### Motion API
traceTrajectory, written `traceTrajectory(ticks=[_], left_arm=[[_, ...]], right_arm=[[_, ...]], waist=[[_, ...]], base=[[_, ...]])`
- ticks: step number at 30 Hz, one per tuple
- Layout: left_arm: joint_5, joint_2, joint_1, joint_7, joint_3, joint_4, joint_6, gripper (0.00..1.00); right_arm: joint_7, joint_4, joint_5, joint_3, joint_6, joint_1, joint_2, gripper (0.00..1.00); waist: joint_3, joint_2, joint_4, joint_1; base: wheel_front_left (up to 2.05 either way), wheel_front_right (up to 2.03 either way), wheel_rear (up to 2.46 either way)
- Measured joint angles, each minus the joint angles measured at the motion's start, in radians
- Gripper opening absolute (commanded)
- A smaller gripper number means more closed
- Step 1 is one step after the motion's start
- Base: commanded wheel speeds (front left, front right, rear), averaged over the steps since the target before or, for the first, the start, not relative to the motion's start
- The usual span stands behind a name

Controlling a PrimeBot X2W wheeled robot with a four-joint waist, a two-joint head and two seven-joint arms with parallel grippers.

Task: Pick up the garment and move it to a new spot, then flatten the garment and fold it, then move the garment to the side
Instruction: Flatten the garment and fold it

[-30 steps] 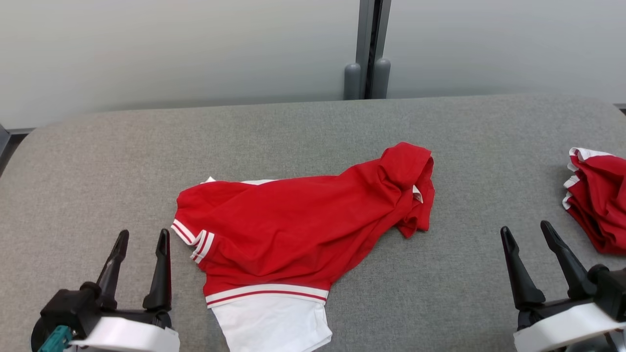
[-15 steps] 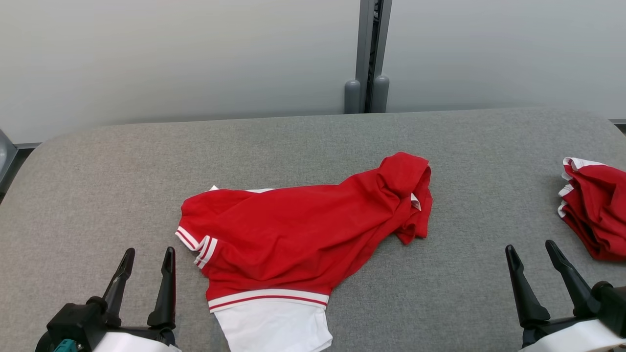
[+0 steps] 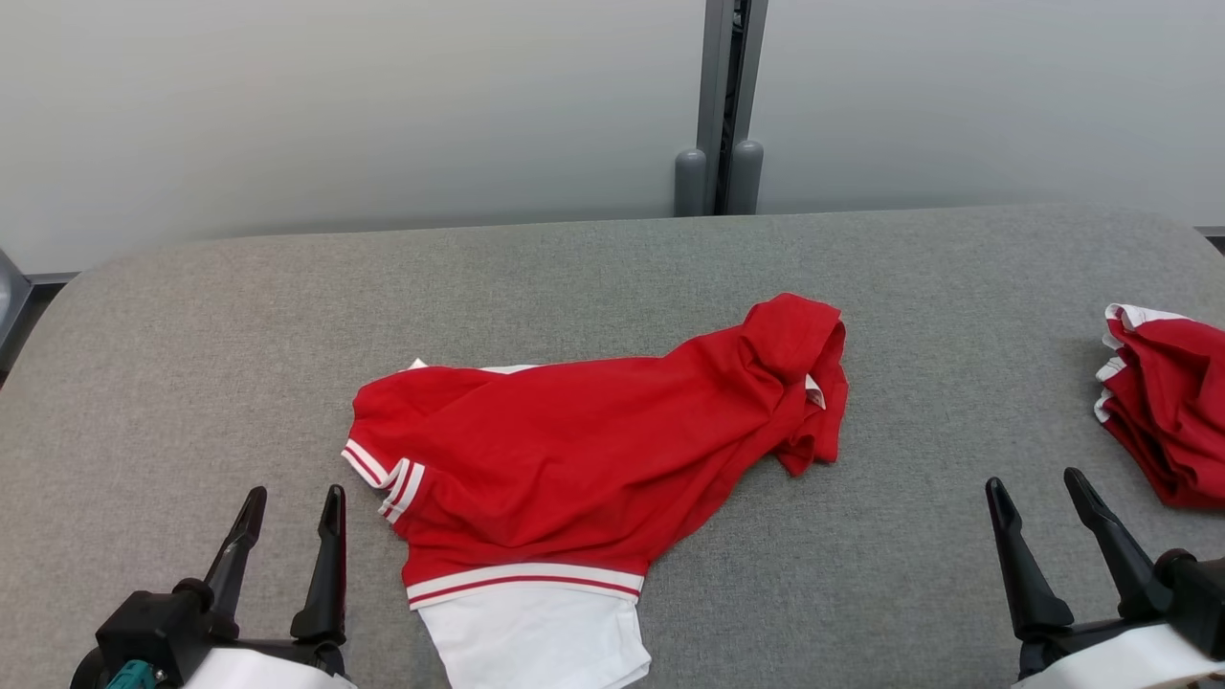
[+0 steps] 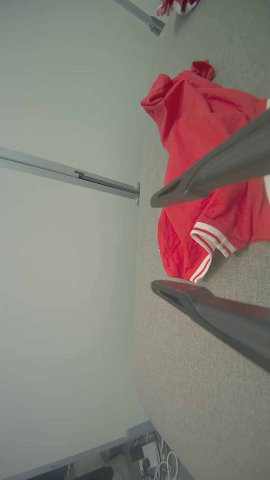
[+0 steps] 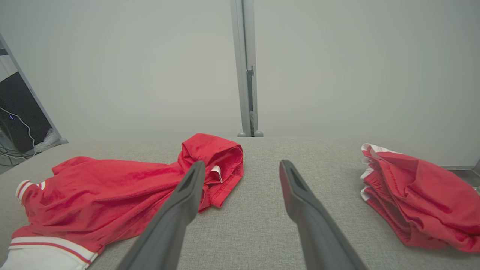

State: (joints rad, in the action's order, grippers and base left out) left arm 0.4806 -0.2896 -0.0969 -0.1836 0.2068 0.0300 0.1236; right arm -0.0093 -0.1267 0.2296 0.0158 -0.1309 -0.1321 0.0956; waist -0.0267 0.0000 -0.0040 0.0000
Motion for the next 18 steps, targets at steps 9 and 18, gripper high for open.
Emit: traceTrajectory(ticks=[9, 18], left_arm=[[0.001, 0.002, 0.012, 0.007, 0.012, 0.005, 0.001, 1.00], [-0.009, 0.023, 0.078, -0.012, 0.037, 0.011, -0.002, 1.00]], right_arm=[[-0.001, 0.006, 0.002, 0.002, 0.000, 0.024, 0.004, 1.00], [0.011, 0.093, 0.044, -0.045, 0.000, 0.152, 0.056, 1.00]], waist=[[-0.018, 0.0000, 0.011, 0.0000], [-0.094, 0.0000, 0.058, 0.0000]], base=[[0.00, 0.00, 0.00], [0.00, 0.00, 0.00]])
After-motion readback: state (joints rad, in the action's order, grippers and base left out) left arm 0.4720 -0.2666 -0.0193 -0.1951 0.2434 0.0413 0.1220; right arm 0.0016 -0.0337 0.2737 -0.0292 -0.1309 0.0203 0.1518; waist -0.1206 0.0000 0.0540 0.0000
